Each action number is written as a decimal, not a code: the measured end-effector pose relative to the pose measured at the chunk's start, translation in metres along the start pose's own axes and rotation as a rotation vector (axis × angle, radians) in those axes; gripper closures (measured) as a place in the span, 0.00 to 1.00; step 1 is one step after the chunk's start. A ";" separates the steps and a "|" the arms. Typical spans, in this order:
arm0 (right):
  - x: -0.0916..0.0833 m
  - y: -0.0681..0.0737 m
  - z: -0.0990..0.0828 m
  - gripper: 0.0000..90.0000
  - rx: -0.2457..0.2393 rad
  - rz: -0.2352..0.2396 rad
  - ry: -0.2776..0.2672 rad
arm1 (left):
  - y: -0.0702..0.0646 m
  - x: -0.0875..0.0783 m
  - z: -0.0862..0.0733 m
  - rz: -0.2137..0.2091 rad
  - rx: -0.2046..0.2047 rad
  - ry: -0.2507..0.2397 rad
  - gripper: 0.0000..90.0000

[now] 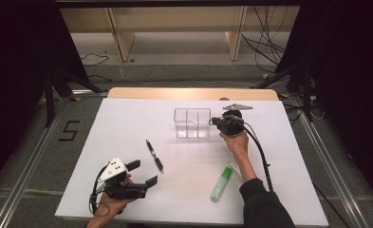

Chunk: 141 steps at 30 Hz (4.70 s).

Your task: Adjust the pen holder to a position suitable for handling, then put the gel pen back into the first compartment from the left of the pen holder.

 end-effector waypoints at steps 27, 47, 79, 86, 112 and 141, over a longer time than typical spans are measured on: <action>-0.111 0.007 -0.023 0.54 0.014 0.060 -0.172 | 0.001 0.003 -0.002 0.013 -0.017 0.027 0.09; -0.157 0.029 -0.059 0.41 -0.028 0.079 -0.197 | -0.009 0.014 -0.001 0.011 -0.040 0.073 0.09; -0.189 0.035 -0.108 0.27 0.031 0.062 -0.202 | -0.049 0.055 0.006 -0.037 -0.020 0.193 0.10; -0.192 0.040 -0.114 0.26 0.021 0.065 -0.202 | -0.058 0.064 0.007 -0.047 -0.009 0.222 0.10; -0.202 0.045 -0.128 0.26 0.027 0.040 -0.207 | -0.096 0.092 0.017 -0.056 0.090 0.332 0.10; -0.208 0.049 -0.137 0.27 0.027 0.019 -0.197 | -0.147 0.125 0.003 -0.097 0.173 0.402 0.18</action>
Point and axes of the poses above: each handheld gripper's, and its own axes: x roughly forward along the jaws, z roughly out of its top, y roughly to its left, the point moved 4 cm from there along x, roughly forward along the jaws, and after that the axes turned 6 degrees about z, right-handed, at the moved point
